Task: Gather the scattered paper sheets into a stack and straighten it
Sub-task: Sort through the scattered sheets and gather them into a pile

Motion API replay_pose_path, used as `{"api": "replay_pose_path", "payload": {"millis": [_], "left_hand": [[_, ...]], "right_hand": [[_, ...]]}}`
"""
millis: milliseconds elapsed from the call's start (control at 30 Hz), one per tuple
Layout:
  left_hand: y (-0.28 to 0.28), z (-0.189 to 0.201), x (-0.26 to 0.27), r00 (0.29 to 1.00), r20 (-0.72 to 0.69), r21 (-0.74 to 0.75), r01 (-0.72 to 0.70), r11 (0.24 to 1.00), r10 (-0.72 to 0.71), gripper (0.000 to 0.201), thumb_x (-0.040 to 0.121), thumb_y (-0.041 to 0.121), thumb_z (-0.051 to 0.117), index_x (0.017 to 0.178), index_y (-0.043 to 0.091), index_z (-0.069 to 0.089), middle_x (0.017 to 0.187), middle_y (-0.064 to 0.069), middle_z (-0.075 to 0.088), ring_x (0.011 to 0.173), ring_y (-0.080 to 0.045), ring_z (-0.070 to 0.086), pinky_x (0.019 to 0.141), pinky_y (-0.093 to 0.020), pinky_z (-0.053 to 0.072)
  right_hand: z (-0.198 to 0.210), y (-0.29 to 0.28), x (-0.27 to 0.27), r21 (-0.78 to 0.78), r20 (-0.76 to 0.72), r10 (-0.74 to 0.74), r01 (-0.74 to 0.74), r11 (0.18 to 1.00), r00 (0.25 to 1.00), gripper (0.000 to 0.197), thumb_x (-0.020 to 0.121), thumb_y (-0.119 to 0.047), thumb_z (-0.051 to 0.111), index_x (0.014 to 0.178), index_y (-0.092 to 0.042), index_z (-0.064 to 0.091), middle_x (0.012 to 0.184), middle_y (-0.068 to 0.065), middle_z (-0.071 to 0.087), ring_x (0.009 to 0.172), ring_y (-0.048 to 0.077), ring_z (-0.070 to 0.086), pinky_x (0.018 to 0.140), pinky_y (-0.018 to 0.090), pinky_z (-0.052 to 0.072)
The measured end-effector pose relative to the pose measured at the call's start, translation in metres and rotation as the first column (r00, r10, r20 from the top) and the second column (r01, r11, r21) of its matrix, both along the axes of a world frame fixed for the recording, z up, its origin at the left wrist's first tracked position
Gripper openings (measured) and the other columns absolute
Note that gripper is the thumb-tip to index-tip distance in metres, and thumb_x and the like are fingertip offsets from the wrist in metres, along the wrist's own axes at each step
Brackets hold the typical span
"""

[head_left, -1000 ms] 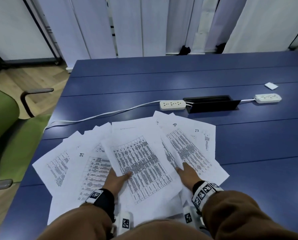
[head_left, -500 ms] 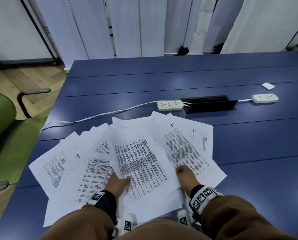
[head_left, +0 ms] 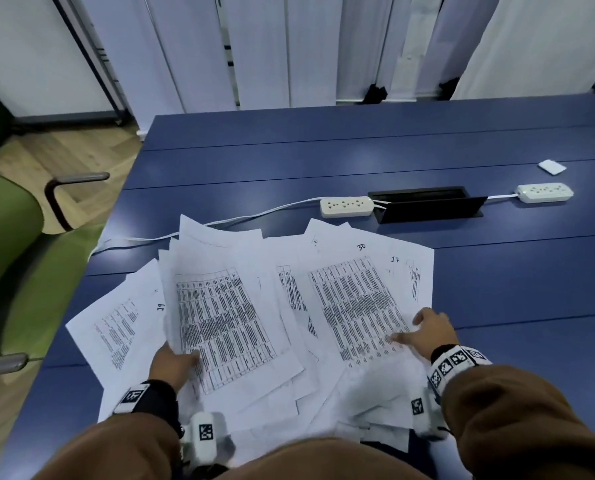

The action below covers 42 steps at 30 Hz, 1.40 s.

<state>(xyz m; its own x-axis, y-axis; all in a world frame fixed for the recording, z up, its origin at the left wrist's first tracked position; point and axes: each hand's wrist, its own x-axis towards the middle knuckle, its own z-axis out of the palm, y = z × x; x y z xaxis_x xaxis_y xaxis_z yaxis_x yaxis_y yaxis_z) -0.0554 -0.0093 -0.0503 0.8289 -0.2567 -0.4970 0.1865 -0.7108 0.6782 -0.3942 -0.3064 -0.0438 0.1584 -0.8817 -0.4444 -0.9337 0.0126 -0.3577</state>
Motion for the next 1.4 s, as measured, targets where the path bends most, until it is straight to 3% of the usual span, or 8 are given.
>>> {"api": "replay_pose_path", "payload": {"millis": [200, 300, 367, 667, 867, 1033, 1233, 1400], "left_hand": [[-0.009, -0.002, -0.017, 0.995, -0.095, -0.087, 0.015, 0.996, -0.024, 0.054, 0.085, 0.009, 0.073, 0.126, -0.014, 0.045, 0.120, -0.024, 0.058, 0.112, -0.041, 0.056, 0.099, -0.046, 0.044], [-0.017, 0.006, -0.024, 0.996, -0.086, -0.161, 0.006, 0.987, -0.020, 0.052, 0.088, 0.006, 0.068, 0.129, -0.013, 0.042, 0.114, -0.012, 0.049, 0.119, -0.039, 0.049, 0.096, -0.039, 0.039], [-0.019, 0.011, -0.022, 0.998, -0.064, -0.185, -0.013, 0.983, 0.001, 0.041, 0.089, 0.007, 0.067, 0.122, -0.009, 0.047, 0.110, -0.017, 0.055, 0.115, -0.041, 0.053, 0.093, -0.041, 0.041], [-0.014, 0.015, -0.012, 0.996, -0.055, -0.154, 0.067, 0.986, -0.077, 0.032, 0.084, 0.005, 0.072, 0.108, -0.010, 0.056, 0.098, -0.024, 0.065, 0.088, -0.035, 0.062, 0.085, -0.046, 0.052], [-0.023, 0.023, -0.038, 0.989, -0.104, -0.302, 0.069, 0.951, -0.105, 0.044, 0.089, 0.035, 0.067, 0.120, 0.006, 0.054, 0.118, -0.010, 0.060, 0.110, -0.013, 0.064, 0.090, -0.021, 0.046], [-0.023, 0.009, -0.034, 0.979, -0.194, -0.439, -0.036, 0.898, -0.055, 0.114, 0.064, 0.092, 0.043, 0.152, 0.021, 0.028, 0.156, 0.005, 0.030, 0.146, -0.018, 0.025, 0.119, -0.040, 0.018], [-0.014, -0.018, -0.040, 0.982, -0.137, -0.260, 0.091, 0.961, -0.130, 0.066, 0.073, 0.018, 0.083, 0.128, 0.006, 0.049, 0.126, -0.011, 0.062, 0.115, -0.031, 0.058, 0.103, -0.043, 0.043], [-0.009, -0.015, -0.042, 0.986, -0.167, -0.361, -0.034, 0.932, -0.028, 0.045, 0.092, -0.011, 0.052, 0.135, -0.002, 0.040, 0.125, -0.008, 0.051, 0.108, -0.020, 0.047, 0.092, -0.029, 0.033]], "right_hand": [[-0.004, 0.014, 0.014, 0.016, 0.146, 0.021, -0.024, 1.000, 0.989, 0.065, 0.076, -0.021, 0.080, 0.131, -0.005, 0.049, 0.134, 0.017, 0.051, 0.120, 0.034, 0.051, 0.101, 0.037, 0.041], [-0.002, 0.018, 0.019, -0.062, 0.274, 0.023, -0.006, 0.998, 0.961, 0.012, 0.087, -0.008, 0.062, 0.099, -0.008, 0.062, 0.098, 0.014, 0.066, 0.098, 0.034, 0.061, 0.088, 0.041, 0.051], [0.003, 0.018, 0.020, -0.087, 0.371, -0.069, 0.108, 0.990, 0.926, 0.016, 0.090, -0.005, 0.055, 0.104, -0.005, 0.064, 0.095, 0.018, 0.067, 0.091, 0.035, 0.062, 0.080, 0.038, 0.052], [0.097, 0.022, 0.035, -0.096, 0.816, -0.153, 0.392, 0.915, 0.557, 0.020, 0.094, -0.004, 0.055, 0.113, -0.009, 0.060, 0.091, 0.007, 0.061, 0.080, 0.019, 0.058, 0.060, 0.014, 0.048], [0.058, 0.060, 0.077, 0.012, 0.589, -0.011, 0.005, 1.000, 0.808, 0.018, 0.089, -0.009, 0.062, 0.106, -0.006, 0.067, 0.097, 0.008, 0.068, 0.083, 0.020, 0.062, 0.072, 0.022, 0.045], [0.021, 0.099, 0.097, 0.058, 0.388, 0.158, -0.195, 0.979, 0.908, 0.021, 0.090, -0.025, 0.063, 0.100, -0.007, 0.067, 0.094, 0.008, 0.061, 0.076, 0.018, 0.061, 0.060, 0.024, 0.049], [0.006, 0.114, 0.094, 0.040, 0.158, 0.441, -0.452, 0.891, 0.883, 0.073, 0.082, -0.075, 0.039, 0.136, -0.027, 0.045, 0.141, -0.002, 0.035, 0.133, 0.022, 0.032, 0.107, 0.050, 0.033], [0.000, 0.106, 0.085, 0.095, 0.226, 0.216, -0.242, 0.966, 0.950, 0.049, 0.094, -0.042, 0.050, 0.134, -0.015, 0.041, 0.125, 0.008, 0.047, 0.110, 0.025, 0.051, 0.094, 0.034, 0.043]]}}
